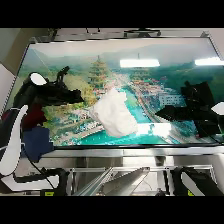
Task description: Fold the shirts.
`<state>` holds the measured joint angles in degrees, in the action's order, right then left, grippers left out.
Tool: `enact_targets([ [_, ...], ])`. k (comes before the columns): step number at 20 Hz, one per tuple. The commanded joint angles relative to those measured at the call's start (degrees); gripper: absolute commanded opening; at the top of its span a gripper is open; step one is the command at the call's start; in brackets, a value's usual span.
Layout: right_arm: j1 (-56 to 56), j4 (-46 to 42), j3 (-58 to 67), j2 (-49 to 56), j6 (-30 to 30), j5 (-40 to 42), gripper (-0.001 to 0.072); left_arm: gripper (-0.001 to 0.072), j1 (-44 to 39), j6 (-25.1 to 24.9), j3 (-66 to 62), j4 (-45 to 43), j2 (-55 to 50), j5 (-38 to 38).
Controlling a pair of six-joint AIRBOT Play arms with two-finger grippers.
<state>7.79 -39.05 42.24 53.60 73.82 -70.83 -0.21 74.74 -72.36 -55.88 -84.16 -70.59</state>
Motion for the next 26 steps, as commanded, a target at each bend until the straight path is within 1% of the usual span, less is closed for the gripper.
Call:
enact_targets([
  [1, -0.15, 4.50, 0.00, 3.43, -3.58, -1.03, 0.0020, 0.0028, 9.11, -2.69, 1.60, 0.09, -5.29, 13.53],
  [2, -0.15, 6.01, 0.00, 3.58, -5.14, -1.01, 0.0021, 0.0028, 10.93, -4.50, -0.37, 0.04, -8.17, 14.97],
  [5, -0.15, 8.76, 0.00, 3.56, -6.82, -1.01, 0.0021, 0.0027, 14.49, -5.31, -7.30, -0.61, -15.91, 18.23],
  [7, -0.15, 8.92, 0.00, 3.56, -6.82, -1.01, 0.0021, 0.0023, 16.20, -4.90, -12.02, -5.77, -19.96, 18.49],
  [10, -0.15, 8.90, 0.00, 3.56, -6.84, -1.03, 0.0021, 0.0020, 18.99, 2.58, -18.08, -19.58, -23.76, 17.59],
  [12, -0.15, 8.90, 0.00, 3.56, -6.84, -1.03, 0.0021, 0.0021, 21.46, 3.76, -21.27, -24.30, -24.28, 17.38],
  [15, -0.15, 8.90, 0.00, 3.56, -6.82, -1.03, 0.0021, 0.0022, 25.75, 3.80, -25.51, -23.98, -24.28, 15.89],
  [16, -0.15, 8.90, 0.00, 3.56, -6.82, -1.03, 0.0021, 0.0023, 26.77, 3.61, -26.51, -22.82, -24.28, 14.29],
  [18, -0.15, 8.90, 0.00, 3.56, -6.82, -1.03, 0.0021, 0.0028, 27.39, 0.17, -27.76, -20.37, -24.28, 10.38],
  [20, -0.15, 8.90, 0.00, 3.56, -6.82, -1.36, 0.0030, 0.0031, 27.06, -0.24, -29.27, -16.72, -24.26, 5.44],
  [21, -0.15, 8.87, 0.00, 3.56, -6.84, -1.86, 0.0093, 0.0095, 26.69, -0.37, -30.47, -13.66, -24.26, 1.68],
  [22, -0.15, 8.87, 0.00, 3.56, -6.97, -2.40, 0.0324, 0.0377, 26.38, -0.39, -32.37, -9.53, -24.26, -3.39],
  [23, -0.15, 8.76, 0.00, 3.56, -7.04, -2.78, 0.0430, 0.0619, 25.97, -1.07, -34.60, -3.96, -24.26, -9.57],
  [24, -0.15, 7.63, 0.00, 3.58, -7.10, -2.54, 0.0433, 0.0682, 25.44, -1.40, -36.06, 1.55, -24.09, -15.21],
  [25, -0.15, 4.37, -0.02, 3.72, -7.26, -1.99, 0.0445, 0.0681, 24.39, -1.40, -34.42, 5.03, -22.40, -17.81],
  [26, -0.20, 0.79, -0.26, 3.93, -7.19, -1.09, 0.0512, 0.0682, 23.04, -1.25, -29.70, 5.99, -19.45, -17.94],
])
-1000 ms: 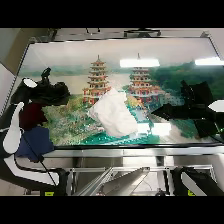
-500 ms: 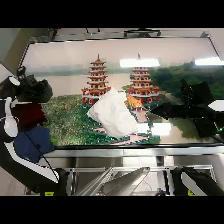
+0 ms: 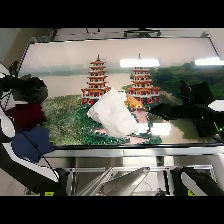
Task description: Fold the shirts.
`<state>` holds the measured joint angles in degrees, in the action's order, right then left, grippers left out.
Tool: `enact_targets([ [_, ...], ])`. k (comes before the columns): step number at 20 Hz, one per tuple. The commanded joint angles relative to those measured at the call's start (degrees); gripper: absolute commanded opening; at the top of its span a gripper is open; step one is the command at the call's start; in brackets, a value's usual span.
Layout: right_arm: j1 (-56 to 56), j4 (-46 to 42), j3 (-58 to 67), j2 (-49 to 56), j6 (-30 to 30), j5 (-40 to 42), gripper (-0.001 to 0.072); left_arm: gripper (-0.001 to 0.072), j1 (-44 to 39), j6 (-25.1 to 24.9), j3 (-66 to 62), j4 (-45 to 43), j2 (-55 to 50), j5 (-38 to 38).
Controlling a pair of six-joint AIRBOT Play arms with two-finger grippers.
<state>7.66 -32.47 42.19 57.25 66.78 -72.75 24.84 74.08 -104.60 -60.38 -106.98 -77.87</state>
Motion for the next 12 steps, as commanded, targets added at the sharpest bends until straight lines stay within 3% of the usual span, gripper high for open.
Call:
enact_targets([
  [1, -0.17, -8.02, -1.09, 0.48, -0.22, 1.68, 0.0528, 0.0682, -3.85, -1.46, 9.25, 10.91, 7.02, -10.51],
  [7, -8.83, -8.37, -4.81, 4.94, -3.52, 8.90, 0.0527, 0.0683, -15.82, -5.31, 43.47, 11.37, 22.29, 4.81],
  [12, -17.90, -7.61, -4.76, 13.90, -4.09, 19.87, 0.0527, 0.0682, -28.11, -6.95, 50.36, 14.12, 21.90, 20.15],
])
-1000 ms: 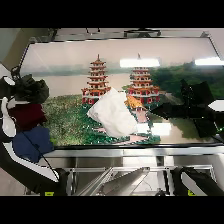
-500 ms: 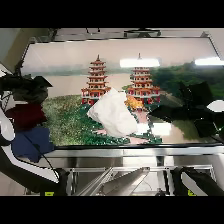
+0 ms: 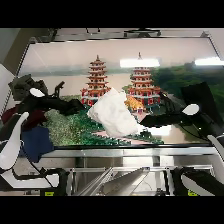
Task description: Fold the shirts.
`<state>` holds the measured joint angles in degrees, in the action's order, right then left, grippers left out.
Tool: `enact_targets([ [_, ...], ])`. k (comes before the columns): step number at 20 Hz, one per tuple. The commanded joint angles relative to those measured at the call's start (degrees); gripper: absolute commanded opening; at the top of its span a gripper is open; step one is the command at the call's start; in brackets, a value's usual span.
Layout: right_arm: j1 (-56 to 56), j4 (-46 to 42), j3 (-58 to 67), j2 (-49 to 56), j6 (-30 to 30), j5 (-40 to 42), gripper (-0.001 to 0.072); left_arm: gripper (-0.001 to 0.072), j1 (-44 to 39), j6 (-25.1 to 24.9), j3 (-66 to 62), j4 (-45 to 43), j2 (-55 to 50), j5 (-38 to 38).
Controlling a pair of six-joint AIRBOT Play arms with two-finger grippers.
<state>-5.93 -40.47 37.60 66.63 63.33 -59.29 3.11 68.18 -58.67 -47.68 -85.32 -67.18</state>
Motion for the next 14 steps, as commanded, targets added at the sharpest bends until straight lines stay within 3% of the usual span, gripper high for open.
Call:
enact_targets([
  [1, -4.76, 1.97, -0.17, 6.08, -2.12, 7.02, 0.0526, 0.0683, -8.37, -1.05, 3.89, 1.40, -1.07, 10.64],
  [3, -4.76, 6.56, -0.17, 8.68, -6.45, 7.02, 0.0524, 0.0675, -11.63, -1.03, 1.49, 1.33, -4.31, 10.75],
  [4, -4.76, 8.24, -0.17, 9.66, -8.02, 7.43, 0.0518, 0.0614, -12.59, -0.83, 0.35, 1.33, -5.60, 10.82],
  [6, -4.76, 8.90, 0.00, 11.54, -8.98, 8.55, 0.0513, 0.0595, -13.70, 0.04, -1.88, 1.31, -8.00, 10.25],
  [7, -4.76, 9.81, 0.13, 12.41, -9.88, 8.39, 0.0446, 0.0553, -13.73, 0.02, -2.69, 1.31, -8.87, 9.62],
  [8, -4.76, 11.80, 0.13, 13.05, -11.65, 8.24, 0.0326, 0.0423, -13.73, 0.04, -3.37, 1.33, -9.60, 9.05],
  [10, -4.76, 16.24, 0.15, 13.51, -15.58, 8.28, 0.0158, 0.0124, -13.73, 0.02, -3.48, 1.40, -9.77, 8.63],
  [11, -4.76, 18.29, 0.26, 13.51, -17.20, 8.28, 0.0055, 0.0014, -13.68, -0.09, -3.50, 1.40, -9.70, 8.28],
  [12, -4.74, 20.22, 0.63, 13.51, -17.99, 8.28, 0.0021, 0.0030, -13.66, -0.02, -3.50, 1.40, -9.42, 8.11],
  [14, -4.74, 20.85, 2.01, 13.49, -17.97, 7.58, 0.0020, 0.0030, -13.68, -0.07, -3.50, 1.42, -7.32, 8.17],
])
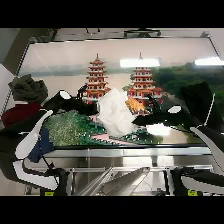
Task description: Fold the shirts.
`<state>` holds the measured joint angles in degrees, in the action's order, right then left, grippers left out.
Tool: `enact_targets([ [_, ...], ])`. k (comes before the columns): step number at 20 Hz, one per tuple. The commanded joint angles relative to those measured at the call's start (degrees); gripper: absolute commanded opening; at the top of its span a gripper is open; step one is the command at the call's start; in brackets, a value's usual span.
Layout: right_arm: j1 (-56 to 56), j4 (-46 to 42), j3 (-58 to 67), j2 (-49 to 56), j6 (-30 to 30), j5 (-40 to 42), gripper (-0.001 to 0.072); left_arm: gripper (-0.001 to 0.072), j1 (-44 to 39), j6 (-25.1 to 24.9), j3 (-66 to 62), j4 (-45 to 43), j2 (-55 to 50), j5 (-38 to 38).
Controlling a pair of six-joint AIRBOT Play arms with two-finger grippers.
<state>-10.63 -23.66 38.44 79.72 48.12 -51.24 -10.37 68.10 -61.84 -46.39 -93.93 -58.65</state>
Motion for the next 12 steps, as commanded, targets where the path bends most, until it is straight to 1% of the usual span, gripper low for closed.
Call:
enact_targets([
  [1, -0.02, 4.04, 2.12, 0.33, -2.78, -1.86, 0.0020, 0.0030, -0.20, -0.17, -0.33, 0.11, 3.04, -0.22],
  [4, 0.02, 4.09, 6.21, -1.86, -2.71, -8.31, 0.0019, 0.0030, -0.17, -1.22, -0.33, 0.11, 11.89, -0.15],
  [6, 0.02, 5.05, 9.68, -5.81, -2.62, -12.41, 0.0019, 0.0031, -0.17, -1.22, -0.94, 0.09, 18.91, -0.35],
  [8, 0.02, 6.38, 13.81, -11.72, -1.62, -15.26, 0.0019, 0.0030, -0.20, -1.14, -4.59, 0.17, 24.92, -3.54],
  [9, 0.02, 6.43, 16.06, -15.17, -1.05, -15.82, 0.0019, 0.0031, -0.20, -0.94, -7.26, 0.17, 27.56, -5.33],
  [12, 0.15, 6.29, 23.63, -26.93, -0.11, -14.93, 0.0019, 0.0030, -0.20, 2.12, -17.25, 0.07, 35.34, -7.69],
])
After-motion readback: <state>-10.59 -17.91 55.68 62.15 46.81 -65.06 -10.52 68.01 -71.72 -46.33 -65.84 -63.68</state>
